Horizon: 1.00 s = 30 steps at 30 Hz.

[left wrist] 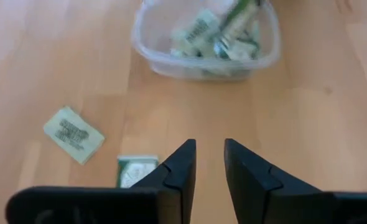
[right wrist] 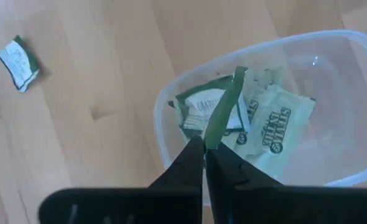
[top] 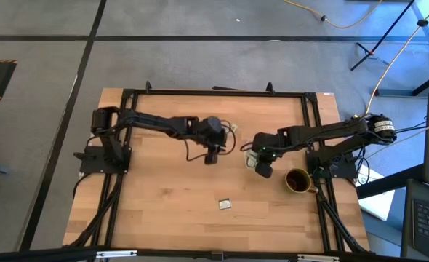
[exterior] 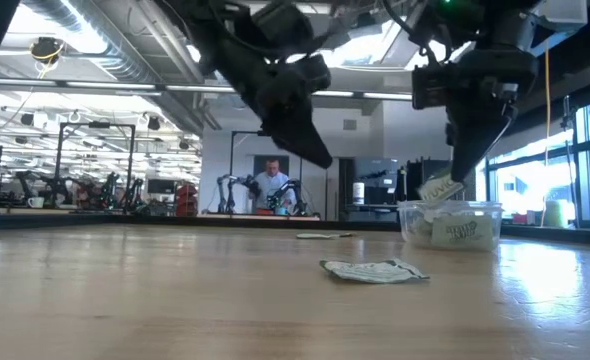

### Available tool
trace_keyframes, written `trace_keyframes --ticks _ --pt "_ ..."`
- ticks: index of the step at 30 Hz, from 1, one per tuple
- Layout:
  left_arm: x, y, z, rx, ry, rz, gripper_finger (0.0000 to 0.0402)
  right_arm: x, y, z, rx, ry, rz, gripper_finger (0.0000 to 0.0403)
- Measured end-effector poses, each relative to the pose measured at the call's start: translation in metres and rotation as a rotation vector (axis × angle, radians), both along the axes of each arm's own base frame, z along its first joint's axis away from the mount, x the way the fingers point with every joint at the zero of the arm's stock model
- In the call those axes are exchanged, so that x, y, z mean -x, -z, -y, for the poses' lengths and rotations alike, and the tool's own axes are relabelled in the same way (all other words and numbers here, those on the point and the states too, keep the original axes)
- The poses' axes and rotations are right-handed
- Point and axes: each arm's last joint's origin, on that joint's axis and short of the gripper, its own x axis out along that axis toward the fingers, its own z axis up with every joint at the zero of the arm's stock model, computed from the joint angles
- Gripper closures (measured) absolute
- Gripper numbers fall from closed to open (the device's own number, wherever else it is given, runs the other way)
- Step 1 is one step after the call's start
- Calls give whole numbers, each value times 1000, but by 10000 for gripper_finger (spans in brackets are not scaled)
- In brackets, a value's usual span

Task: Pick and place items into bin
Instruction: Put the truvia packet into the transparent bin

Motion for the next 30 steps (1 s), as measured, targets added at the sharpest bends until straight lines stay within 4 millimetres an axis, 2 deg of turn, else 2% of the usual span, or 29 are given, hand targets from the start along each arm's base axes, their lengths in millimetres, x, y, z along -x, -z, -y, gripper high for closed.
trace_keyframes --ticks 8,19,26,30 --pt "-2 24 -23 71 -11 -43 332 -1 0 1 35 14 9 393" --pt "-7 51 -31 69 -39 -93 333 -1 0 1 35 15 12 341" --pt "-6 59 -36 -84 -125 -156 338 -1 0 1 34 16 14 311" --pt "-5 67 -37 -88 -126 -193 347 -1 0 1 33 17 15 308"
